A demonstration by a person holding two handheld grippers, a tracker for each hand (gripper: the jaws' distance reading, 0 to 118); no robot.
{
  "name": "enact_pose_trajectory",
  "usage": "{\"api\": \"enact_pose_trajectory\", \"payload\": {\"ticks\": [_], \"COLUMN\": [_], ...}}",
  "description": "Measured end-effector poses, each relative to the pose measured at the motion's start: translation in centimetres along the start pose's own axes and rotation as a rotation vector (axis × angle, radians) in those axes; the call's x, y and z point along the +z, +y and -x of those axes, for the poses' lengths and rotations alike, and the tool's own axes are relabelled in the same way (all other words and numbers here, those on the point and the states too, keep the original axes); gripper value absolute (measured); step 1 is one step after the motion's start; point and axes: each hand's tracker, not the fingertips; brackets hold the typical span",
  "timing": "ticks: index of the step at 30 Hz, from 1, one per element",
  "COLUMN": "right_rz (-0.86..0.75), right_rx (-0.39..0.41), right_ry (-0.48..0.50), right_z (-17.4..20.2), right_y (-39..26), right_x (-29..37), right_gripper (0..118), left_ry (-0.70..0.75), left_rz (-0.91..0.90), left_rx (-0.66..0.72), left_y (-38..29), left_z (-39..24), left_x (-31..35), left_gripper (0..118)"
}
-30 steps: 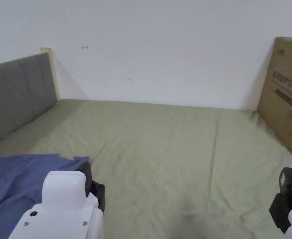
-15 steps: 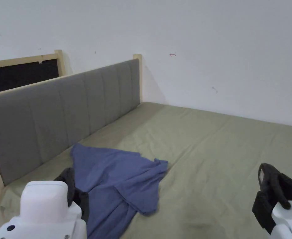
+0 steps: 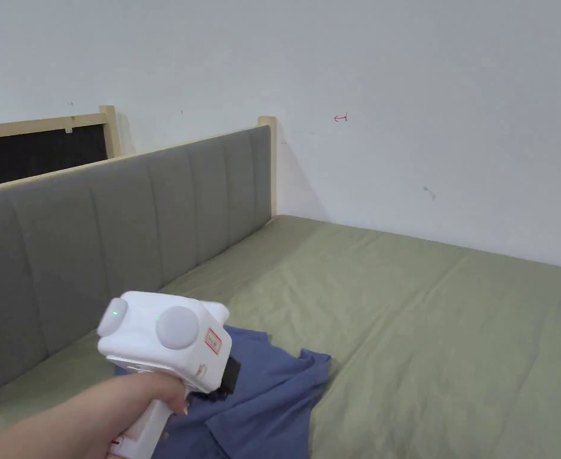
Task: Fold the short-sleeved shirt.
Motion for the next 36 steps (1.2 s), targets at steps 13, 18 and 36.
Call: {"api": "enact_pose_trajectory", "payload": {"ticks": [13,18,36], "right_rz": [0.169,0.19,0.133], "right_rx": [0.036,-0.006,0.001], "right_ry": [-0.045,0.007,-0.058], "right_z": [-1.4,-0.6,-4.7], "right_y": [-4.1,-4.7,-2.3], "right_x": [-7.3,-7.6,0.1], "right_gripper": [1,1,1], "left_ry": [-0.006,-0.013,0.142], "left_rz": [0.205,0.115,-0.246], "left_rx": [0.057,0.061,-0.019], "left_y": [2.8,1.7,0.9], "left_z": [3.7,3.7,0.6], "left_x": [-17.6,-16.4,0.9], "left_gripper": [118,118,2]}}
